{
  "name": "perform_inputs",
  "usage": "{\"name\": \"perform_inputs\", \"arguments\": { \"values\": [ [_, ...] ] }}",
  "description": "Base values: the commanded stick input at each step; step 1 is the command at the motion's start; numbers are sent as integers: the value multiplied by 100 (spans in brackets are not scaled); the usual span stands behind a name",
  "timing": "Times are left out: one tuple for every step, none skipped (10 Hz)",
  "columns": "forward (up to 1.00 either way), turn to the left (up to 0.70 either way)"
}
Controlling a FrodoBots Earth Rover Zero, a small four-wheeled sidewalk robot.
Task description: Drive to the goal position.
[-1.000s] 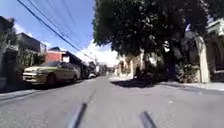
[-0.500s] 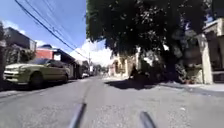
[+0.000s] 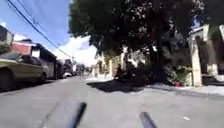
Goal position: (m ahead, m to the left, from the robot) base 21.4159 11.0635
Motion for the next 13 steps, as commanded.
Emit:
{"name": "perform_inputs", "arguments": {
  "values": [
    [100,10],
    [100,0],
    [100,1],
    [100,7],
    [100,2],
    [100,0],
    [100,6],
    [100,7],
    [100,6],
    [100,6],
    [100,0],
    [100,1],
    [100,2]
  ]
}}
